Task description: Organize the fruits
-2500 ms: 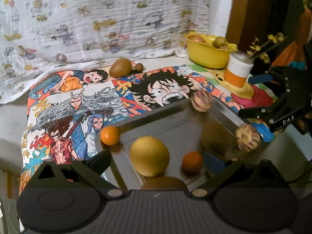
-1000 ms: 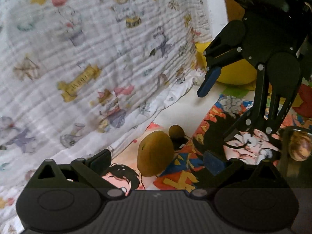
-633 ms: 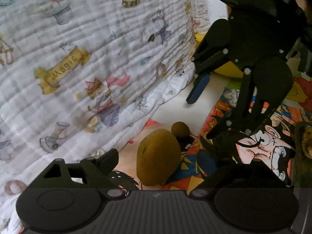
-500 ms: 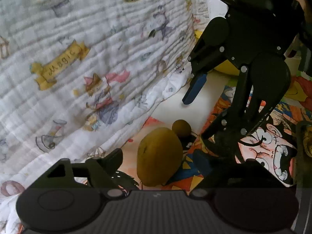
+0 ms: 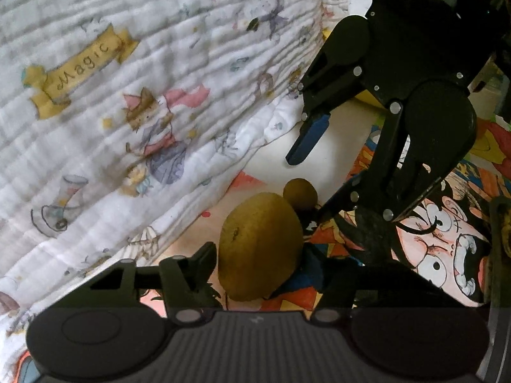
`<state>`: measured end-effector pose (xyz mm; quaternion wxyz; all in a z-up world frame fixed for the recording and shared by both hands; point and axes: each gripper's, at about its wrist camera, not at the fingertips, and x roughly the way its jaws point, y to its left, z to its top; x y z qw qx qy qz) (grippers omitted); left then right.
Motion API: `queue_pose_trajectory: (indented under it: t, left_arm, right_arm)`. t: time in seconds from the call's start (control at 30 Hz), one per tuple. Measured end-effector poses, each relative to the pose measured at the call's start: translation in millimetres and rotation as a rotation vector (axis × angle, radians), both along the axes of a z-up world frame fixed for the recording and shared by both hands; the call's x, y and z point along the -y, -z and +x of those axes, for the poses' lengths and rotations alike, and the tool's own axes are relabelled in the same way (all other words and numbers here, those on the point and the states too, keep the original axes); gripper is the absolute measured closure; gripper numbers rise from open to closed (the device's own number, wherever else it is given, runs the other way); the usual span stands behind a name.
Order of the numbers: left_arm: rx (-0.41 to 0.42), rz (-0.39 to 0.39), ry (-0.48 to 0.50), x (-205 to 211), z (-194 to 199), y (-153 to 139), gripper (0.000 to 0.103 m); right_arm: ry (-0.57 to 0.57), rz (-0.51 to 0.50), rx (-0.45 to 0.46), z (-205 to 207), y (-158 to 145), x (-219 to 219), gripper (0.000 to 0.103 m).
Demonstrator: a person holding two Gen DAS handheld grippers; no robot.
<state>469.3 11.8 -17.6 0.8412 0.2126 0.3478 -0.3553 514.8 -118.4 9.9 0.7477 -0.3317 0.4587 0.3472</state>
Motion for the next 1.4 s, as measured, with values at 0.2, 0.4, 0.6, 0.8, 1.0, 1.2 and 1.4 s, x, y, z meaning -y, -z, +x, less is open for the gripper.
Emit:
queue_pose_trajectory:
  t: [0.2,0.4,0.6,0.8,1.0,1.2,1.4]
  left_arm:
    - [-0.011,-0.008,-0.013,3,1,3,0.044]
    - [-0.009,-0.020,-0.014,0,0,3,0.045]
    - [-0.001,-0.029,-0.037,-2,-4,3,0.045]
    - [0.002,-0.058,-0.122,-4,-14,4,0.046]
    - [-0.014,-0.091,-0.168,-14,-30,-6,0.046]
    - [-0.006,-0.138,-0.198,-16,-52,-26,0.046]
    - [-0.011,-0.201,-0.222,-21,-85,-42,0.046]
  right_arm:
    - [0.036,0.055,-0.048,8,-3,6,0.063]
    - [-0.005,0.054,-0.040,3,-6,5,0.064]
    - [-0.022,0.056,-0.038,2,-4,3,0.072]
    - [0.012,0.069,0.027,-11,-3,2,0.073]
    - [0.100,0.139,0.112,-35,-10,8,0.073]
    - [0.113,0.195,0.143,-62,-30,11,0.073]
    - [0.060,0.219,0.183,-99,-50,15,0.073]
